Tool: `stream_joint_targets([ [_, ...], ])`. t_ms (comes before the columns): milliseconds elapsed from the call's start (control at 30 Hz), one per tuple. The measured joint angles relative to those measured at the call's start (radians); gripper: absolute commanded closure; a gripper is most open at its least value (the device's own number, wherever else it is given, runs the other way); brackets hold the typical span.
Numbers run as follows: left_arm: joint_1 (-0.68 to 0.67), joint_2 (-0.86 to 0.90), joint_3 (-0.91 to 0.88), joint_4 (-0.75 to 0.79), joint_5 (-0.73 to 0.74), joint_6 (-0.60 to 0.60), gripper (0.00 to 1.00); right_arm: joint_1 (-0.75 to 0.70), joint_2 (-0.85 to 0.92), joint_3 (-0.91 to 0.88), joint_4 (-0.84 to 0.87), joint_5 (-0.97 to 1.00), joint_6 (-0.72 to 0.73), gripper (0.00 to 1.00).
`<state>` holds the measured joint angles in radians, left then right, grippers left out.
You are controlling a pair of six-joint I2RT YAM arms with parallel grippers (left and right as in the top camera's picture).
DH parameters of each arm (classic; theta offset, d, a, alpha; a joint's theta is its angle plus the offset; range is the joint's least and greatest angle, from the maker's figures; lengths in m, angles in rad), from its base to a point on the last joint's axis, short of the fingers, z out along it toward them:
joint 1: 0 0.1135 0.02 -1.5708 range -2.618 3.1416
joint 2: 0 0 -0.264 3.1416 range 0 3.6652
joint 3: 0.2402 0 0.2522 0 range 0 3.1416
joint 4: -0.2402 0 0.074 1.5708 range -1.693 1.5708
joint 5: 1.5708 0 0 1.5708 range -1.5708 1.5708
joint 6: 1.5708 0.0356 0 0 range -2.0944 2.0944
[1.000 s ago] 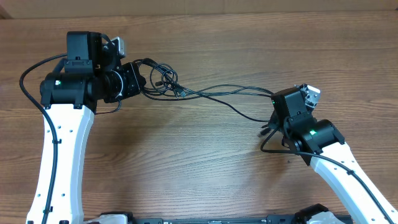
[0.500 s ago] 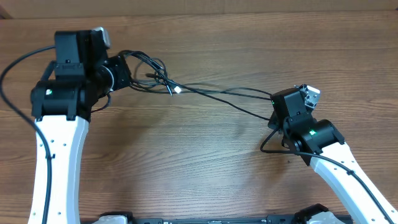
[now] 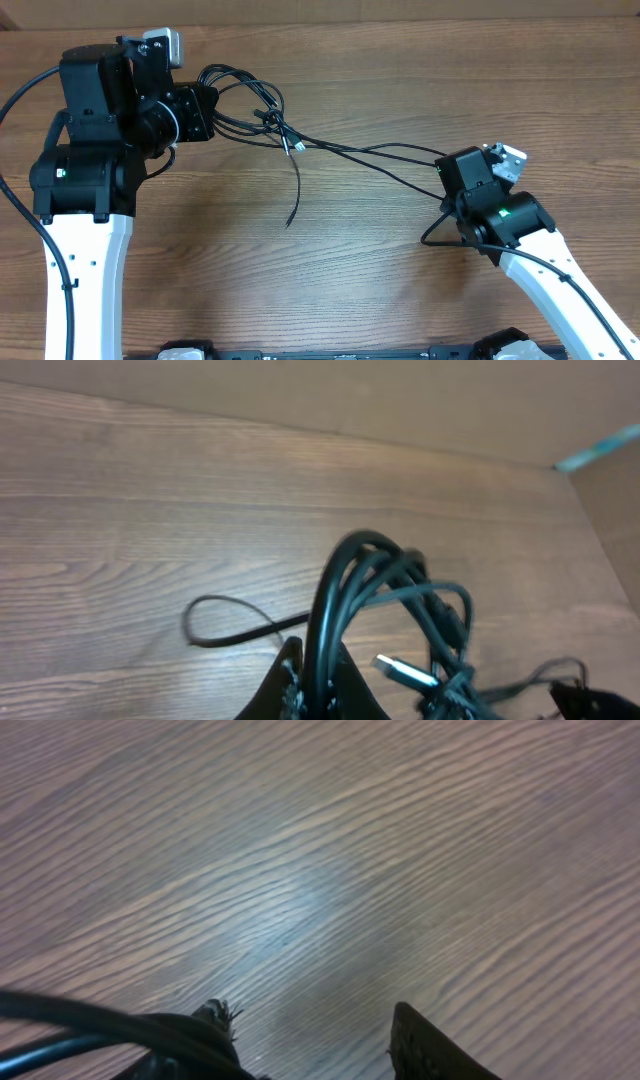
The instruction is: Untangle cables
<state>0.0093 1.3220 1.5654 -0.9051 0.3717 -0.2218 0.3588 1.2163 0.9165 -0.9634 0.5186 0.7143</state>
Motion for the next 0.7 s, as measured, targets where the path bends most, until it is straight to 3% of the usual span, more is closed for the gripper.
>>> stream_joint_targets([
  [133, -0.001, 0.0, 0.0, -0.001, -0.069, -0.053, 0.96, -0.032, -0.001, 0.012, -0.017, 0.0, 0.019, 0.46],
  [267, -0.002, 0.0, 0.0, -0.011, -0.128, -0.148, 0.96, -0.09, -0.01, 0.033, -0.014, -0.058, 0.024, 0.35],
  [333, -0.002, 0.0, 0.0, -0.017, -0.142, -0.211, 0.96, -0.117, -0.012, 0.033, -0.006, -0.093, 0.024, 0.14],
  [433, 0.002, 0.0, 0.0, -0.002, -0.132, -0.248, 0.96, -0.146, -0.012, 0.031, 0.018, -0.127, 0.014, 0.0],
  [533, 0.018, 0.0, 0.001, 0.054, 0.001, -0.181, 0.96, -0.179, -0.012, 0.023, 0.087, -0.202, -0.054, 0.0],
  [700, 0.022, 0.003, 0.014, 0.003, 0.302, 0.034, 0.94, -0.202, -0.01, 0.016, 0.205, -0.566, -0.333, 0.0],
])
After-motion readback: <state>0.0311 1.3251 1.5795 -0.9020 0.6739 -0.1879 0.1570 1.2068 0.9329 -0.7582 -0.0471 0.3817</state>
